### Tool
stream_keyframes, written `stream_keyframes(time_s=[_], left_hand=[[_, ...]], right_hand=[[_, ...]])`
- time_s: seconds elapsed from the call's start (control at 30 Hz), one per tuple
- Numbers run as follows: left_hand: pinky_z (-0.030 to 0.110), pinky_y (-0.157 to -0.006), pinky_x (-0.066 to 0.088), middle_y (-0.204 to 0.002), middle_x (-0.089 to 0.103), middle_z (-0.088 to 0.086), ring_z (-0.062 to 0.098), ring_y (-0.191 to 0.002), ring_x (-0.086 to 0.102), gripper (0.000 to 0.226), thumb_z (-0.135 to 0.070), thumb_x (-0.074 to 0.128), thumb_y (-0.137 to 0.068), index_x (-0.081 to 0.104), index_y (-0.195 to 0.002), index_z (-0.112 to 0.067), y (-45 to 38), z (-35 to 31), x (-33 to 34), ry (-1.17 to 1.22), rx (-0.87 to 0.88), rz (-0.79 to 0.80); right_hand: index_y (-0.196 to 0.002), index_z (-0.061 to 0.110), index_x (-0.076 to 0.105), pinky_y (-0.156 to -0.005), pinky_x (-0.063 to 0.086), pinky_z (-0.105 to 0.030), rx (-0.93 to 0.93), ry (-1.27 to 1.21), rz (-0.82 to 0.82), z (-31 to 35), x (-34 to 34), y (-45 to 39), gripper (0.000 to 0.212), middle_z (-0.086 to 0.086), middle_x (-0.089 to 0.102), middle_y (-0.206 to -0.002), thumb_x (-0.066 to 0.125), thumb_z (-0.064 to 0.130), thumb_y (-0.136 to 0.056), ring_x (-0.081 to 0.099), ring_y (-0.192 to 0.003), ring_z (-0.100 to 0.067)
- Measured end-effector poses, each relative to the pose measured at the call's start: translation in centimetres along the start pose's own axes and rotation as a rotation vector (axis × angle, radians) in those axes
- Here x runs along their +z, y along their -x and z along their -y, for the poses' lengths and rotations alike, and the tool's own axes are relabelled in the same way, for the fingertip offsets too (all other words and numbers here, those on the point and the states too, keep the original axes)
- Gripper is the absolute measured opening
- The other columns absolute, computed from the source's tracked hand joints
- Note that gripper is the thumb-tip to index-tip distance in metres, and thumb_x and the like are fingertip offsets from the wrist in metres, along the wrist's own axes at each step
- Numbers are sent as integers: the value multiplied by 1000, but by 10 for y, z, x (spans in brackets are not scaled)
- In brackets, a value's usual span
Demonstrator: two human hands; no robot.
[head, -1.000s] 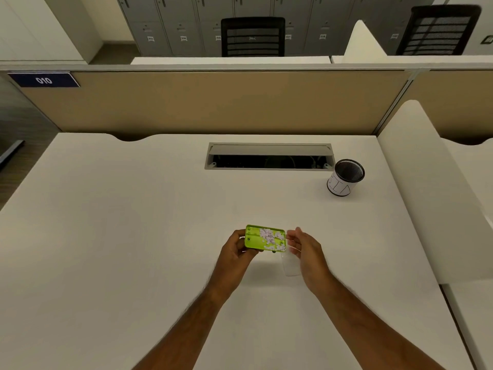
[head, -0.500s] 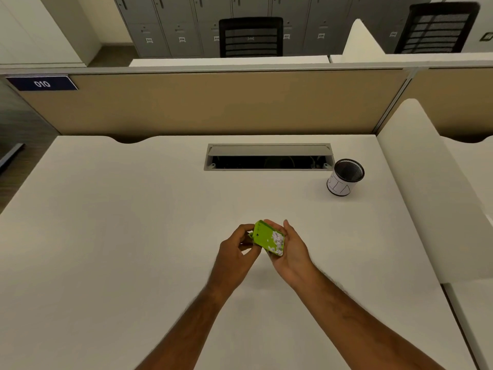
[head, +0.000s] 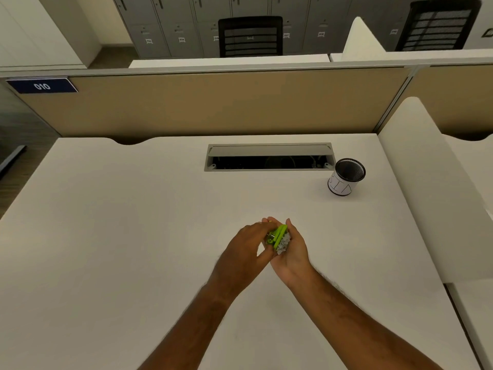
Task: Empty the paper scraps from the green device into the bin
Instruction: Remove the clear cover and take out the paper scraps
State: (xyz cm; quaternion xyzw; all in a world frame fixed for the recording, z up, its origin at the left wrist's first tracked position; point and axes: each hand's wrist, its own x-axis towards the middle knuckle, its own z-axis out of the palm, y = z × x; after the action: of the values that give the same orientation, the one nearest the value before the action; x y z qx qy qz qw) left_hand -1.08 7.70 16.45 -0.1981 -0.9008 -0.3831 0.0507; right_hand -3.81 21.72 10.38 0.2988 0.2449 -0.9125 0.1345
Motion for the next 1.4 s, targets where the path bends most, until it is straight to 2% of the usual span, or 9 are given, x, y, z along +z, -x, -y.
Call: stream_keyframes(time_s=[0.13, 0.23, 0.43, 0.63, 0.8, 0.93, 1.1, 1.27, 1.4], left_hand=[[23, -89, 52, -116, 77, 1, 12, -102, 63, 42, -15, 74, -91, 66, -132, -19, -4, -3, 0, -73, 110, 0], [28, -85, 55, -114, 76, 2, 19, -97, 66, 42, -9, 74, -90, 68, -131, -16, -7, -4, -1, -123, 152, 31], [39, -74, 60, -108, 70, 4, 22, -95, 60, 24, -11, 64, -99, 67, -122, -16, -13, -6, -9, -220, 294, 153], [34, -87, 59, -119, 70, 4, 23, -108, 62, 41, -14, 78, -95, 62, -133, -16, -17, 0, -15, -298, 418, 188], [41, -81, 65, -120, 70, 10, 28, -109, 66, 48, -10, 78, -93, 55, -134, -16, -15, -8, -21, -262, 449, 132], [44, -77, 65, -119, 70, 13, 29, -107, 66, 46, -12, 75, -95, 53, -134, -17, -15, -2, -15, -266, 431, 147], [37, -78, 56, -104, 68, 6, 23, -95, 63, 28, -12, 65, -99, 65, -127, -17, -19, 0, -12, -207, 244, 103], [21, -102, 54, -121, 72, -10, 5, -112, 67, 35, -12, 72, -98, 68, -131, -22, -20, 1, -15, 183, -160, 15], [17, -93, 57, -112, 78, -9, 6, -107, 73, 31, -12, 73, -98, 70, -125, -27, -18, 2, -17, 464, -372, 4]], right_hand=[[-102, 3, 77, -106, 50, -42, 21, -35, -6, 1, 2, -2, 45, -16, 77, -108, 50, 39, -106, 76, -100, -28], [-99, 5, 79, -114, 44, -43, 46, -61, 6, 1, 1, -2, 47, -15, 77, -109, 50, 41, -105, 69, -112, -30], [-105, 9, 75, -91, 59, -38, 69, -27, 51, 3, 3, 2, 47, -10, 77, -106, 45, 44, -107, 76, -97, -25], [-113, 9, 71, -106, 46, -41, 91, -9, 61, 2, 5, 3, 44, -11, 76, -107, 44, 44, -107, 70, -104, -25], [-89, 13, 76, -80, 53, -34, 48, 15, 90, 1, 6, 6, 50, -6, 73, -88, 39, 40, -110, 74, -79, -18], [-98, 10, 72, -87, 53, -35, 57, -8, 76, -3, 5, 7, 44, -9, 74, -93, 44, 42, -108, 74, -85, -21], [-109, 5, 68, -71, 65, -33, 35, -123, 2, -3, 7, 5, 35, -12, 78, -96, 48, 34, -108, 78, -82, -22], [-122, 0, 67, -82, 65, -39, -17, -137, 11, -3, 7, 0, 37, -20, 76, -113, 50, 30, -108, 78, -94, -29], [-127, -1, 64, -74, 66, -38, -20, -119, -21, -2, 2, -5, 38, -21, 76, -106, 50, 30, -108, 78, -88, -29]])
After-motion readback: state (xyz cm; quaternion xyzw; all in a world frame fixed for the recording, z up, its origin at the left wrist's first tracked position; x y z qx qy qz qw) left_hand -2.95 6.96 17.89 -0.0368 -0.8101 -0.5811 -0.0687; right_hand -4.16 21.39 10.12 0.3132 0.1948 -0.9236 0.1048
